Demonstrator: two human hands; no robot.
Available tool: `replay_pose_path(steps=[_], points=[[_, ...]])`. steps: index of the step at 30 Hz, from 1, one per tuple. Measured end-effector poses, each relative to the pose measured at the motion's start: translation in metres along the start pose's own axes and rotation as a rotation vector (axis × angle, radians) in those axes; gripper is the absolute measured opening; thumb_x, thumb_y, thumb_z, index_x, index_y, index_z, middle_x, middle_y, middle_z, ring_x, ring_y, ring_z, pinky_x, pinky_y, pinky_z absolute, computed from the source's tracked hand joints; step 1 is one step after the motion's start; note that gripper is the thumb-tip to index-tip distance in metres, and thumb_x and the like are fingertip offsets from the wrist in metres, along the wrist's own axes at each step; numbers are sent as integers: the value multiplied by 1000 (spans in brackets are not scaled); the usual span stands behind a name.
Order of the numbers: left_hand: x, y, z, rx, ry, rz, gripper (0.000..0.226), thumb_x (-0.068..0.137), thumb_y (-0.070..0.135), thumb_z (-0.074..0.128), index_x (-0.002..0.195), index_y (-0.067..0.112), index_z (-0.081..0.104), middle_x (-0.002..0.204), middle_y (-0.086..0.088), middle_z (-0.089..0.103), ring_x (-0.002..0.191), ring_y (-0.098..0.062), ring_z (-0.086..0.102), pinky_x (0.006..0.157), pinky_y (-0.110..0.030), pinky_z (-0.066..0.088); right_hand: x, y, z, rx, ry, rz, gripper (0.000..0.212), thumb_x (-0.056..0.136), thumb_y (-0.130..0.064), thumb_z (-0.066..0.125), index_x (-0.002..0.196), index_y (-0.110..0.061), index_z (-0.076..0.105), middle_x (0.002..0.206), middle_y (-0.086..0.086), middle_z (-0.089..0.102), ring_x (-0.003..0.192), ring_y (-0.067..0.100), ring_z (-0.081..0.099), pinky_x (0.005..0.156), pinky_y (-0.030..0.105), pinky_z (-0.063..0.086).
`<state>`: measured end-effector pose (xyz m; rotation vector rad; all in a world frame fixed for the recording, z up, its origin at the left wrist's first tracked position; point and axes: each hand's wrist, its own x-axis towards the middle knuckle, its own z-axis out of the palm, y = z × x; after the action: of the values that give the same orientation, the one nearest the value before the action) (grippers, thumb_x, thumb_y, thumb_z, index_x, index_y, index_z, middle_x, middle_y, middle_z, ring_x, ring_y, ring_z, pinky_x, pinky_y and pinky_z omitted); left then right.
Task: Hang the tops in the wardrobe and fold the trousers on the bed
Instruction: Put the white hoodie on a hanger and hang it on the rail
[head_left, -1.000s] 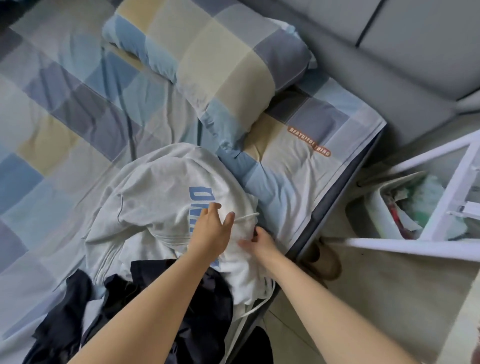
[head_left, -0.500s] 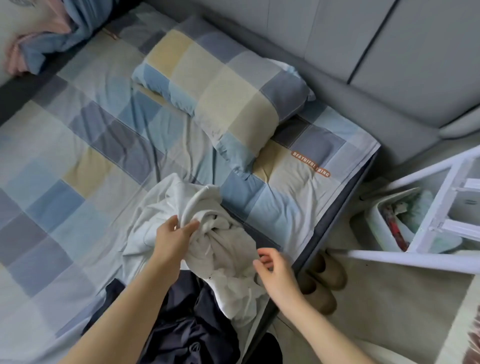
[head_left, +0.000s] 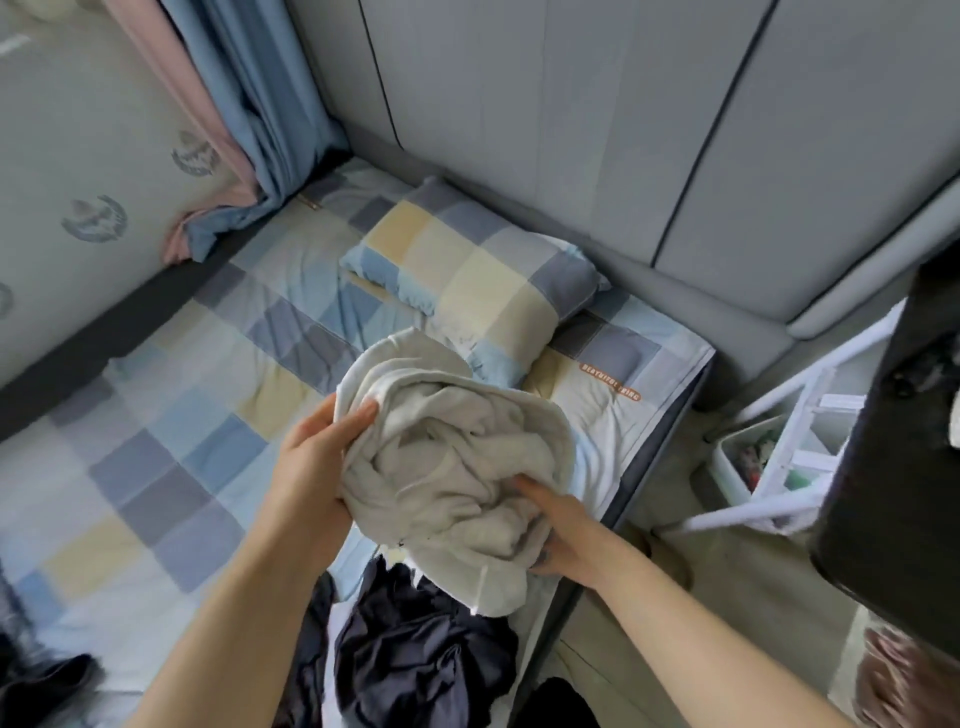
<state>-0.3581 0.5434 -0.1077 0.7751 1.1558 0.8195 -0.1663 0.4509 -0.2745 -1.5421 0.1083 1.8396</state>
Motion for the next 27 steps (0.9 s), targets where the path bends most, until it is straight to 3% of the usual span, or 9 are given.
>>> replay_pose_path(steps=[3, 6, 9, 12, 17, 19, 22, 25, 27], points=[[-41, 31, -9, 40, -42, 53, 30, 80, 20, 67, 106, 9, 73, 103, -18, 73, 90, -31, 72, 67, -32, 59, -48, -6, 20, 115, 28, -209, 64, 61, -38, 87, 116, -14, 65, 103, 12, 71, 91, 29, 69, 75, 42, 58], [-76, 54, -21, 69, -60, 84, 32, 73, 27, 73, 102, 13, 75, 102, -17, 74, 88, -31, 73, 65, -33, 59, -101, -24, 34, 171, 177, -502, 42, 80, -21, 76, 118, -18, 61, 104, 9, 72, 92, 28, 69, 82, 44, 57], [-111, 69, -33, 200, -16, 139, 45, 64, 34, 82, 104, 18, 70, 94, -8, 76, 83, -24, 74, 59, -30, 58, -180, -42, 48, 108, 251, -763, 36, 81, -18, 74, 115, -21, 62, 100, 5, 72, 91, 23, 70, 78, 39, 58], [-128, 64, -43, 444, 101, 127, 51, 60, 21, 91, 103, 22, 63, 84, -3, 75, 74, -22, 73, 53, -31, 56, -261, -49, 60, -25, 246, -1025, 37, 78, -12, 75, 111, -23, 64, 103, 1, 72, 96, 19, 69, 82, 38, 57], [-146, 55, -59, 900, 186, 159, 19, 81, 26, 68, 81, 7, 67, 73, -10, 69, 76, -30, 66, 68, -40, 53, -387, -34, 77, -90, 309, -1353, 29, 80, 3, 63, 92, -24, 68, 91, 2, 73, 85, 18, 70, 74, 37, 58], [-155, 57, -61, 1139, 175, 154, 24, 84, 30, 57, 78, 8, 66, 62, -7, 69, 67, -26, 66, 64, -34, 52, -424, -20, 79, -125, 342, -1433, 32, 81, 6, 61, 93, -23, 68, 92, 5, 73, 89, 25, 69, 76, 41, 57], [-165, 63, -49, 1407, 193, 295, 16, 83, 25, 53, 76, 13, 59, 69, -5, 63, 63, -24, 58, 55, -30, 46, -463, 9, 75, -276, 410, -1530, 32, 80, 6, 61, 92, -23, 67, 90, 4, 71, 89, 24, 68, 75, 41, 56], [-185, 71, -22, 1293, 161, 440, 15, 81, 19, 58, 68, 12, 59, 65, -6, 59, 60, -21, 51, 50, -28, 39, -495, 35, 57, -394, 529, -1570, 36, 78, 7, 64, 93, -26, 65, 87, -2, 70, 82, 16, 67, 68, 32, 56], [-199, 78, -1, 958, 28, 363, 14, 81, 13, 63, 70, 5, 65, 70, -13, 64, 67, -28, 58, 58, -35, 48, -517, 49, 36, -418, 601, -1563, 36, 78, 6, 66, 97, -25, 65, 87, -6, 71, 80, 9, 68, 63, 24, 55]])
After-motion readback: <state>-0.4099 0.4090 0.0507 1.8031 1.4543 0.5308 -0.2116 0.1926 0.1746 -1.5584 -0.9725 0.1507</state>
